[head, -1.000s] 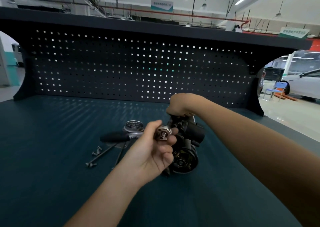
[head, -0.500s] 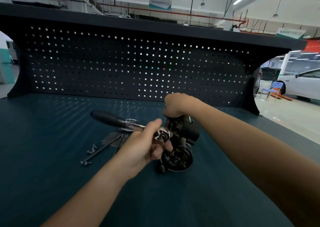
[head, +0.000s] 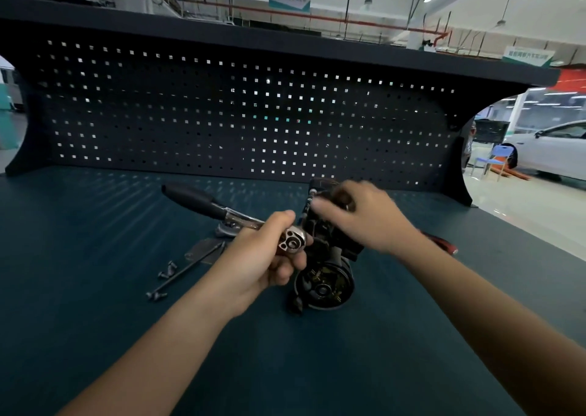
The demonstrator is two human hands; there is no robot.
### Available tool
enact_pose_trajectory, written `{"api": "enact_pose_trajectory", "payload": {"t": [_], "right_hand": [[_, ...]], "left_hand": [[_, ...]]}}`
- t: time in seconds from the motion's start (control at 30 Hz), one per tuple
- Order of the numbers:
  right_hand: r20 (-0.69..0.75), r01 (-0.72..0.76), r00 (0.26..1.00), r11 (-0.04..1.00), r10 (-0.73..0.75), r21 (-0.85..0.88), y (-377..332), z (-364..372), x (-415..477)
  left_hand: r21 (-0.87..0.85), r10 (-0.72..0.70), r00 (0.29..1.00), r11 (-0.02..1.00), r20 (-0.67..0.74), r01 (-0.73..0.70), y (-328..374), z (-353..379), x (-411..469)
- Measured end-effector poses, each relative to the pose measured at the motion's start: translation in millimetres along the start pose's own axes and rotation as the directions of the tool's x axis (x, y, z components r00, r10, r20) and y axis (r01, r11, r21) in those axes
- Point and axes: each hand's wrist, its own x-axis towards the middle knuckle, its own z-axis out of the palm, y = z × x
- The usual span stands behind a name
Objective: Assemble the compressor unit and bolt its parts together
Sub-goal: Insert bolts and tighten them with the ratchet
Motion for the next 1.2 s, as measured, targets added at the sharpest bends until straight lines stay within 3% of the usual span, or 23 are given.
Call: {"api": "enact_pose_trajectory", "payload": {"t": [0.1,0.53,0.9,1.03,1.2], "right_hand": [[0.139,0.036,0.989,0.992,-0.053,0.121,14,6,-36],[0.035,0.099,0.993,0.947,-0.115,0.306,35,8,-30],[0.169,-0.012,0.985,0.960,-0.037,0.280,35,-14,-19],[-0.153,-0.009,0.988,0.999,0.016,0.047,16,-13,8],[0.018,0.031,0.999,0.954,-0.026,-0.299,-28,2,40]], "left_hand": [[-0.004,-0.011,1.000,1.000,0.024,0.012,0,0,0],[-0.002,-0.038,0.998,0.999,0.059,0.038,-7,2,2],[0.151,0.035,0.998,0.988,0.048,-0.042,-8,5,0],[0.355,0.097,0.993,0.927,0.073,-0.117,-6,9,-1],[0.500,0.124,0.988,0.853,0.090,-0.152,2,12,0]]}}
